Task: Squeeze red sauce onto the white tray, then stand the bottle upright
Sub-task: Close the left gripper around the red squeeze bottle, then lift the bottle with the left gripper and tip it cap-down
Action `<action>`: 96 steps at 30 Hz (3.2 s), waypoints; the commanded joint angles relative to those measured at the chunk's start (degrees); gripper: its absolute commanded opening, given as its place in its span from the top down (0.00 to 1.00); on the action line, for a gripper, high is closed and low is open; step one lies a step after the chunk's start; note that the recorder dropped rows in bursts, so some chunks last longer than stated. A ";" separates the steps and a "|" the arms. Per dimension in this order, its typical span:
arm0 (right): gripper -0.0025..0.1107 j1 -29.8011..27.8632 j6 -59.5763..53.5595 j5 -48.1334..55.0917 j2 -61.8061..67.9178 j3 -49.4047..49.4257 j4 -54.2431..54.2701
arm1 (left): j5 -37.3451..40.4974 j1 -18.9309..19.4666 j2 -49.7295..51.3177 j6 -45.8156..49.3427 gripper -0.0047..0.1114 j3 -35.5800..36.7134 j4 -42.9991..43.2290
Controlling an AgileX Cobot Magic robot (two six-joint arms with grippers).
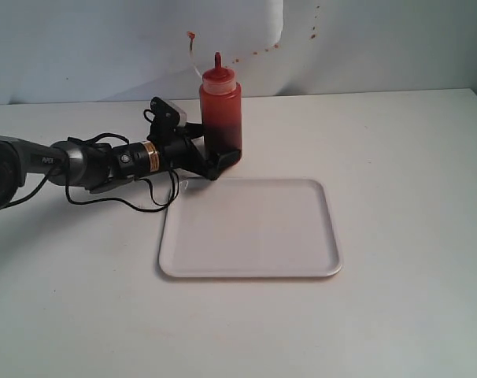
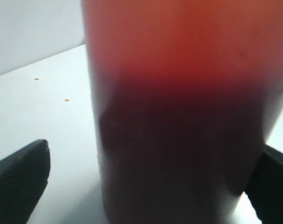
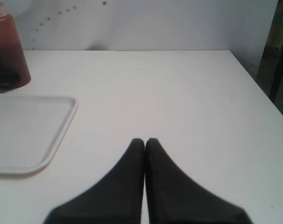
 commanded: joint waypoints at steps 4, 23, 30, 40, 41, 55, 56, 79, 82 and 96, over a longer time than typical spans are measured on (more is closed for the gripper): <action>0.98 -0.36 -0.14 -0.08 -0.23 0.20 0.40 | 3.53 -2.31 0.14 -0.76 0.06 -2.84 -0.94; 0.98 -0.36 -0.14 -0.08 -0.23 0.20 0.40 | 7.10 -2.58 0.14 -0.79 0.42 -3.64 2.00; 0.98 -0.36 -0.14 -0.08 -0.23 0.20 0.40 | 6.81 -2.58 0.14 -0.09 0.95 -3.64 6.40; 0.98 -0.36 -0.14 -0.08 -0.23 0.20 0.40 | 4.46 -2.23 -4.11 -5.60 0.96 -3.53 14.74; 0.98 -0.36 -0.14 -0.08 -0.23 0.20 0.40 | 3.15 -1.93 -4.94 -7.56 0.96 -3.53 17.20; 0.98 -0.36 -0.14 -0.08 -0.23 0.20 0.40 | -4.56 -0.28 -38.97 -31.69 0.96 13.51 41.23; 0.98 -0.36 -0.14 -0.08 -0.23 0.20 0.40 | -3.78 -0.28 -41.55 -30.64 0.96 15.40 41.23; 0.98 -0.36 10.80 -20.42 -0.23 -1.01 31.95 | 18.22 -0.28 -64.63 -10.15 0.96 45.03 41.23; 0.98 -0.36 6.69 -14.81 -0.23 -6.68 29.97 | 20.72 -0.28 -64.63 -5.48 0.96 45.17 41.23; 0.98 -0.36 -32.60 13.91 28.40 -40.58 47.79 | 44.94 -6.51 -64.63 16.08 0.96 45.04 41.23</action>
